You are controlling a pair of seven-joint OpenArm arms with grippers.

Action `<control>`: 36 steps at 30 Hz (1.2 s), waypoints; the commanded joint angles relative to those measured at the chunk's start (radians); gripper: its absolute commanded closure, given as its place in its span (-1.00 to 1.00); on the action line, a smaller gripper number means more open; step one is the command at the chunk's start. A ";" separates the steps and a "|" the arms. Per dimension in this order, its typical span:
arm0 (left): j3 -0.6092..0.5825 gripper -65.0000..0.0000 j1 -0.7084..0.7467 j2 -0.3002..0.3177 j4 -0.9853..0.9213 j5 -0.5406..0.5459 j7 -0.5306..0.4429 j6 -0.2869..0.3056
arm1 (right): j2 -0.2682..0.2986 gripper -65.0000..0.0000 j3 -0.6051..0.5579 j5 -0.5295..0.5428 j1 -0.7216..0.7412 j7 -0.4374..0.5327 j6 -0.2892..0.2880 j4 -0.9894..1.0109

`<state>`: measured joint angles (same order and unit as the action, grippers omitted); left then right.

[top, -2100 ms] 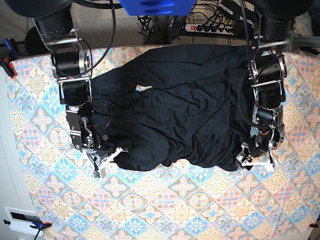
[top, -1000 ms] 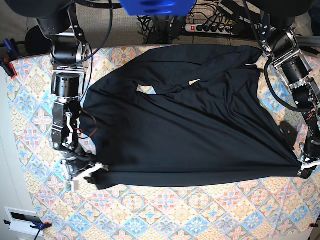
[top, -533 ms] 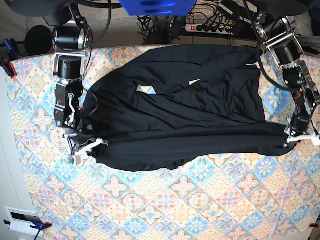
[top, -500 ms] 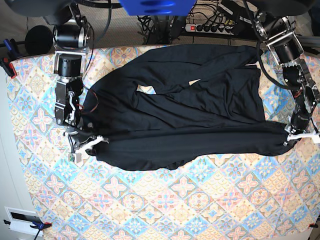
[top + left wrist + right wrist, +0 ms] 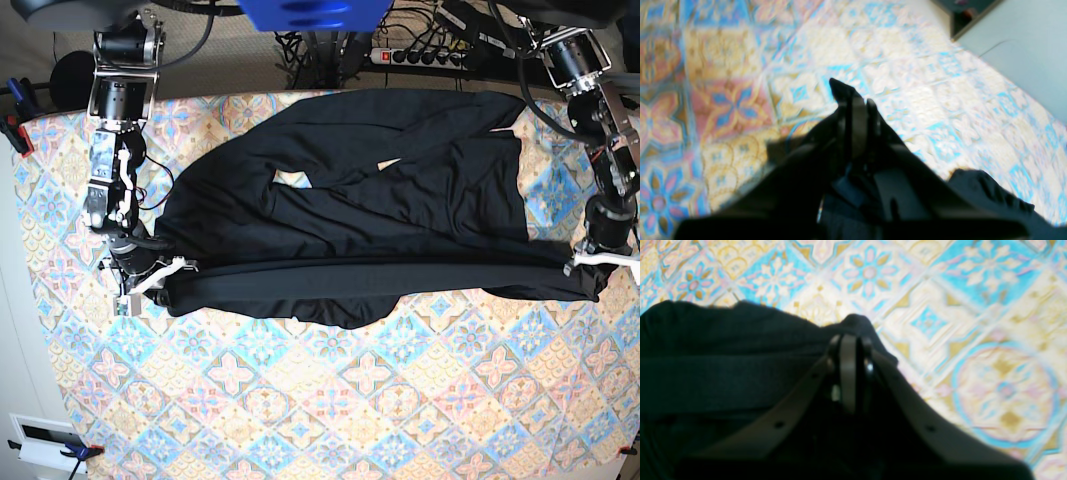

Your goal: Layout the t-shirt on the table in an organized manner, then fold the t-shirt properly

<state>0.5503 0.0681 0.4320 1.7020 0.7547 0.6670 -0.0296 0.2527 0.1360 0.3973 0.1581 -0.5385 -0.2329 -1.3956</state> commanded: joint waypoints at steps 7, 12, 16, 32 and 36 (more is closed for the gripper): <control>0.012 1.00 0.151 -0.008 0.191 0.001 -0.026 0.000 | 0.013 1.00 0.012 0.007 -0.064 0.021 -0.003 -0.061; 0.011 1.00 0.223 -0.037 0.189 -0.007 -0.020 0.000 | 0.013 1.00 0.057 0.007 -0.096 0.019 -0.003 -0.047; 0.004 1.00 0.267 -0.034 0.168 -0.008 -0.019 0.000 | 0.029 1.00 0.050 0.007 -0.108 0.019 -0.003 -0.047; 0.009 0.00 0.283 -0.034 0.140 -0.005 0.152 0.001 | 0.033 0.51 0.047 0.007 -0.108 -0.013 -0.003 -0.060; 0.011 -0.06 0.281 -0.032 0.140 -0.001 0.152 0.001 | 0.033 0.36 0.049 0.007 -0.108 -0.045 -0.003 -0.092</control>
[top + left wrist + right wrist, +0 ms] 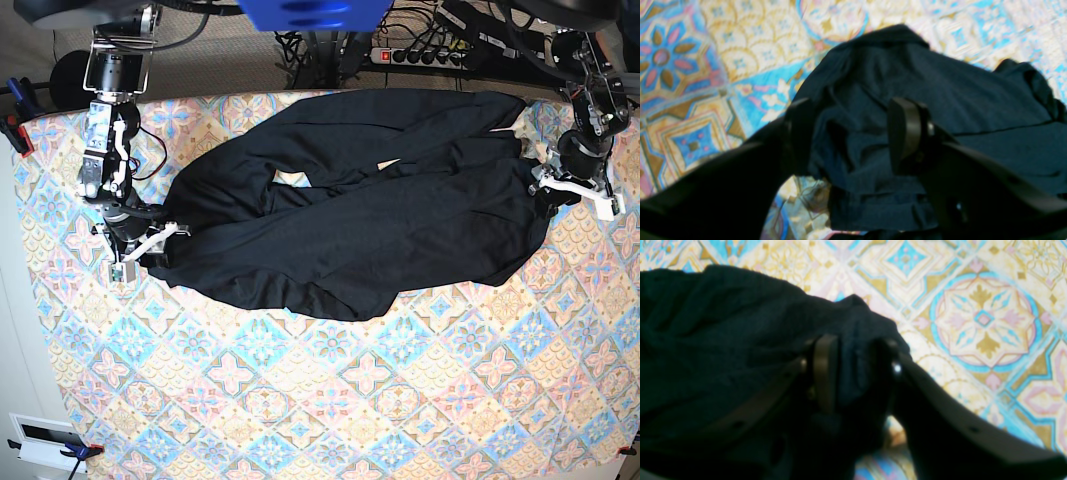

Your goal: Layout the t-shirt on the table in an organized manner, then fold the t-shirt properly

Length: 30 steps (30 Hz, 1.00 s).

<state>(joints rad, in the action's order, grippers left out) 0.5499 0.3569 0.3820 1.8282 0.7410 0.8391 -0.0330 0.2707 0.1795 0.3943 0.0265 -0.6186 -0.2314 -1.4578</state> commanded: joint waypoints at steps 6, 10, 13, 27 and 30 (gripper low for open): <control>0.011 0.02 -0.008 0.015 0.014 0.013 -0.022 0.005 | 0.020 0.35 0.005 0.010 0.046 0.027 -0.004 -0.154; 0.009 0.06 -0.008 0.015 0.014 0.013 -0.022 0.005 | 0.020 0.34 -0.044 0.010 0.145 -0.097 -0.004 -0.160; 0.009 0.05 -0.008 0.015 0.014 0.013 -0.019 0.005 | 0.017 0.34 -0.162 0.010 0.217 -0.122 -0.004 -0.136; 0.009 0.05 0.000 0.013 0.014 0.010 -0.017 0.005 | -0.139 0.34 -0.668 0.001 0.487 -0.073 -0.003 0.188; 0.009 0.05 0.001 0.013 0.012 0.009 -0.017 0.005 | -0.158 0.34 -0.694 -0.087 0.504 -0.037 -0.003 0.256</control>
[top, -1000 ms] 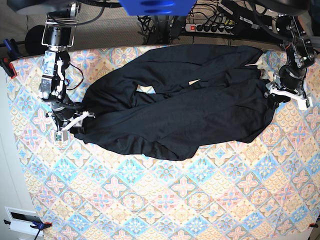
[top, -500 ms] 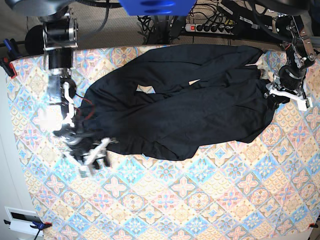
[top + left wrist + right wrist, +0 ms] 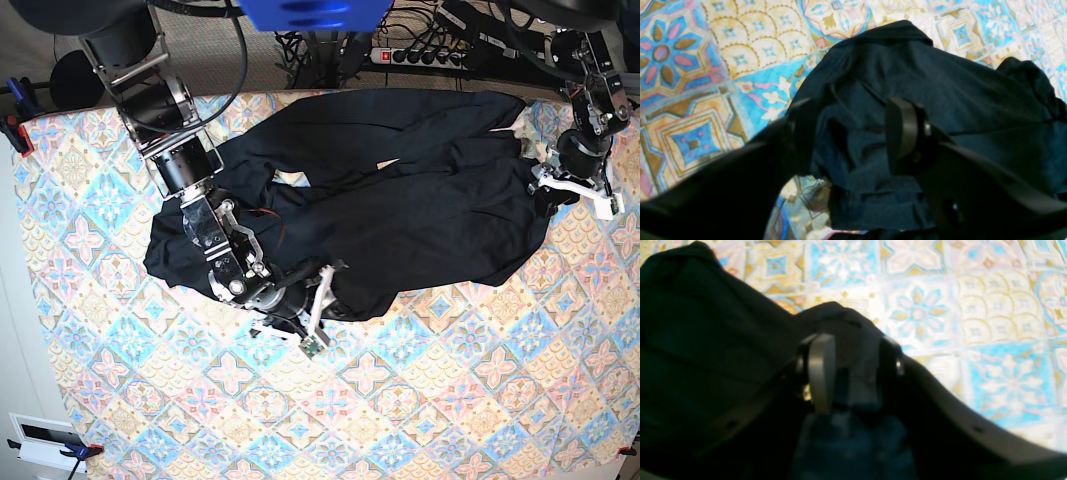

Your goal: Layout the t-shirt on the table in an organized manner, then fold the t-shirt properly

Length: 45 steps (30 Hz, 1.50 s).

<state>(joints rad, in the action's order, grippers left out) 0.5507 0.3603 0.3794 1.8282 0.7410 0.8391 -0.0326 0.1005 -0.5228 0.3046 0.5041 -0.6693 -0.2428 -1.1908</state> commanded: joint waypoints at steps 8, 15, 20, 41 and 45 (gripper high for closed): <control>0.010 0.05 0.009 -0.012 0.012 0.007 -0.017 0.004 | -0.137 0.34 0.005 -0.348 0.043 0.173 0.007 0.205; 0.009 0.05 0.012 -0.013 0.012 0.009 -0.017 0.004 | -0.146 0.34 0.005 -0.401 0.126 0.283 0.007 0.345; 0.009 0.05 0.023 -0.013 0.012 0.009 -0.017 0.004 | -0.146 0.34 0.005 -0.401 0.161 0.300 0.007 0.357; 0.010 0.05 0.024 -0.027 0.012 0.012 -0.017 0.003 | -0.229 0.34 -0.182 -0.401 0.166 0.308 0.007 0.411; 0.010 0.05 0.021 -0.027 0.012 0.013 -0.017 0.003 | -0.233 0.34 -0.182 -0.401 0.166 0.377 0.007 0.503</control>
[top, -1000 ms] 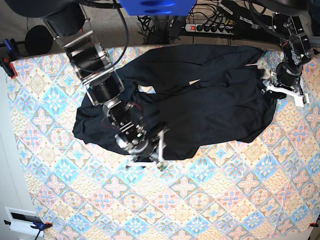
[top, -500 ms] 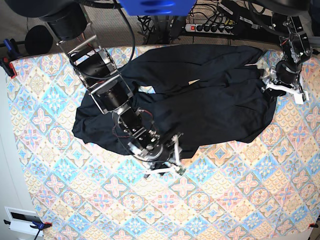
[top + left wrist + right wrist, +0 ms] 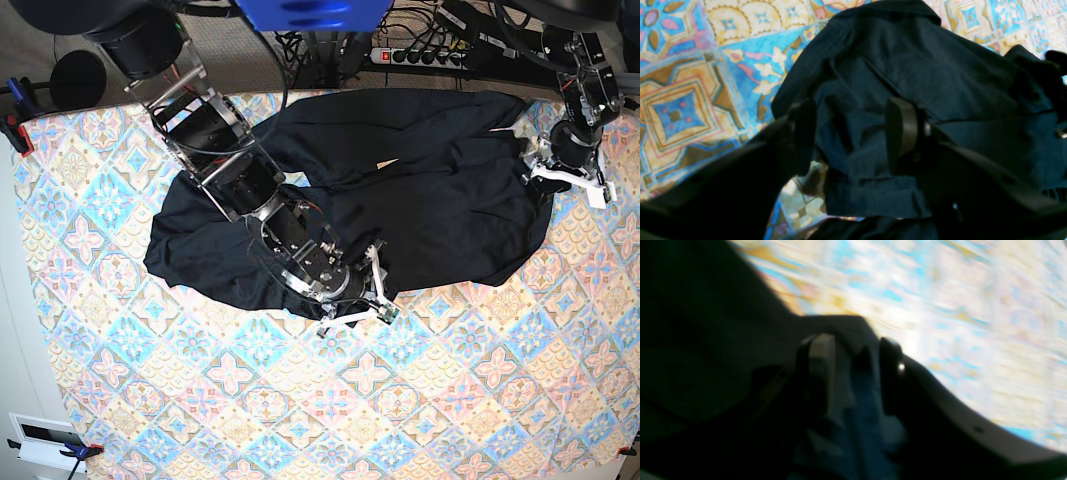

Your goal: Layout the t-shirt on the table in an organized manner, then fold the t-shirt properly

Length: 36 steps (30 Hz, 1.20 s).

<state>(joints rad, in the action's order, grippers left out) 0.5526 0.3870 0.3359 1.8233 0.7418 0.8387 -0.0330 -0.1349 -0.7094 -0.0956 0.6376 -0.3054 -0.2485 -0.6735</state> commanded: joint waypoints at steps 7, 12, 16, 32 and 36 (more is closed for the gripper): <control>0.008 0.05 -0.006 0.016 0.017 0.012 -0.017 0.003 | -0.001 0.34 0.004 -0.002 0.032 0.096 0.013 0.110; 0.008 0.05 -0.004 0.016 0.017 0.012 -0.017 0.003 | -0.001 0.34 0.004 -0.002 0.032 0.097 0.013 0.108; 0.008 0.05 -0.006 0.016 0.017 0.012 -0.017 0.003 | 0.001 0.34 0.006 -0.002 0.041 0.090 0.011 0.084; 0.008 0.05 -0.009 0.016 0.017 0.012 -0.017 0.002 | -0.001 0.34 0.014 0.000 0.046 0.042 0.010 0.010; 0.008 0.05 -0.009 0.016 0.017 0.012 -0.017 0.002 | -0.001 0.34 0.017 0.004 0.069 0.042 0.010 0.008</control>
<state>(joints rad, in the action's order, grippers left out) 0.5526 0.3820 0.3355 1.8233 0.7448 0.8391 -0.0334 -0.1253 -0.6994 -0.0978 0.6651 -0.2874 -0.2474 -0.6426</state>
